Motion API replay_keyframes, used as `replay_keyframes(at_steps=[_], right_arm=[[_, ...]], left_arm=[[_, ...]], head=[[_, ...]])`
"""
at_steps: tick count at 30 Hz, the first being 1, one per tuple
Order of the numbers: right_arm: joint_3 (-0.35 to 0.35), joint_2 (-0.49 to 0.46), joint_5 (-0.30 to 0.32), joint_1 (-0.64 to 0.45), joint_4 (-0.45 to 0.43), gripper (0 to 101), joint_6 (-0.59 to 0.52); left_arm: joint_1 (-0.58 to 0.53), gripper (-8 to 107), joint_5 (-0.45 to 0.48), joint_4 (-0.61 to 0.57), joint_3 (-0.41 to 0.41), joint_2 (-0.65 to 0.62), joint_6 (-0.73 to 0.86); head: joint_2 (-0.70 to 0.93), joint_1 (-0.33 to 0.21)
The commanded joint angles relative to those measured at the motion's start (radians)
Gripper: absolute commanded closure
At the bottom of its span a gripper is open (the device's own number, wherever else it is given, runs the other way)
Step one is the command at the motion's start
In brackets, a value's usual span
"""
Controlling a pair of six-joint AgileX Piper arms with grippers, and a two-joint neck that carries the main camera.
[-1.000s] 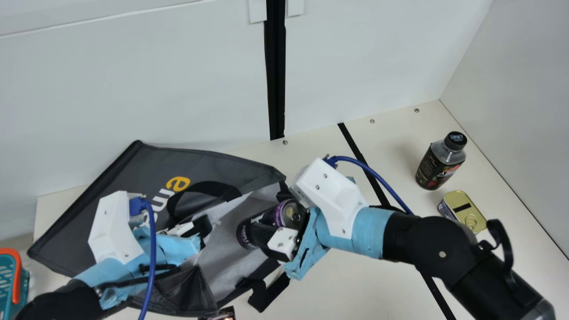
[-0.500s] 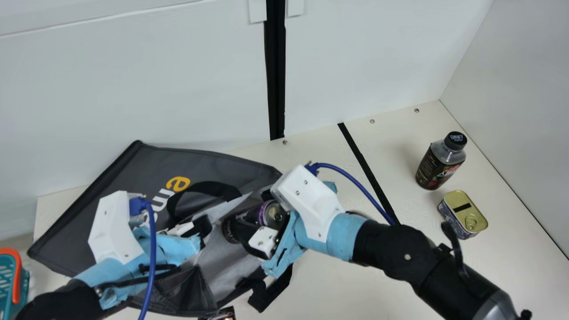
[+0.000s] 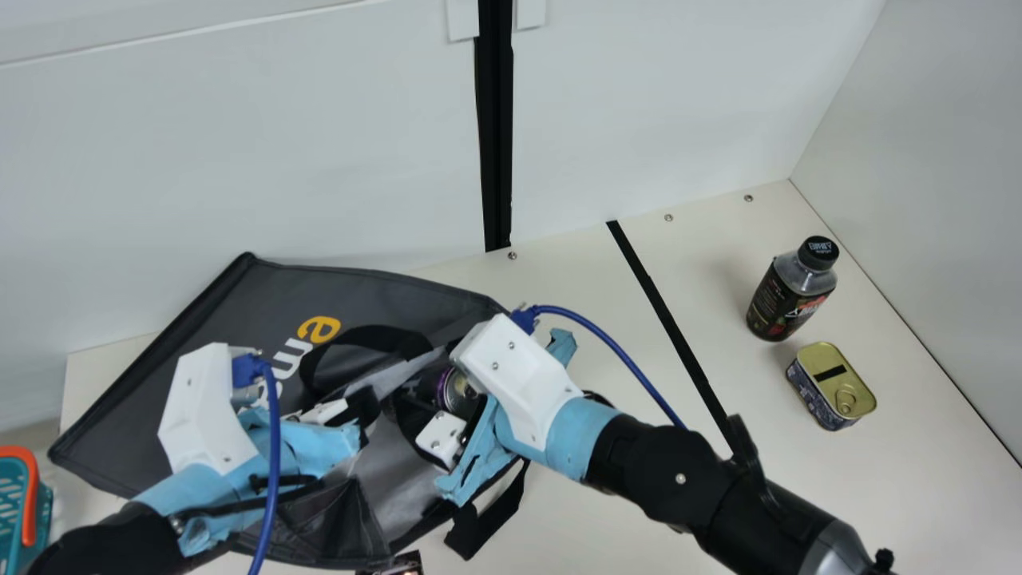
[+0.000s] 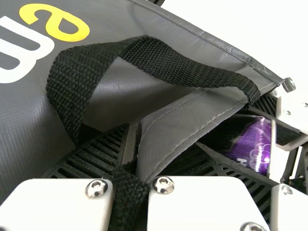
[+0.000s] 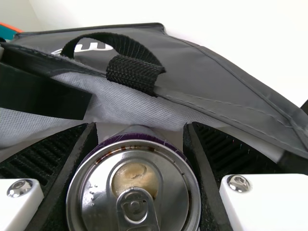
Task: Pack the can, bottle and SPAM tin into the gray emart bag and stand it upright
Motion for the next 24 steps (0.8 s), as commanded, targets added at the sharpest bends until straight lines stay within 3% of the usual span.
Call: replay_keyframes(at_steps=[1,11,24], right_arm=[[0.0,0.007,-0.009,0.008,-0.002,101,0.0],[-0.035,0.076,-0.043,0.038,-0.024,101,0.02],[-0.114,0.188,-0.035,0.045,-0.064,101,0.036]], left_arm=[[0.0,107,0.0,0.0,0.0,0.0,0.0],[0.0,107,0.0,0.0,0.0,0.0,0.0],[0.0,107,0.0,0.0,0.0,0.0,0.0]], head=[[-0.002,-0.023],[-0.002,-0.023],[-0.002,-0.023]])
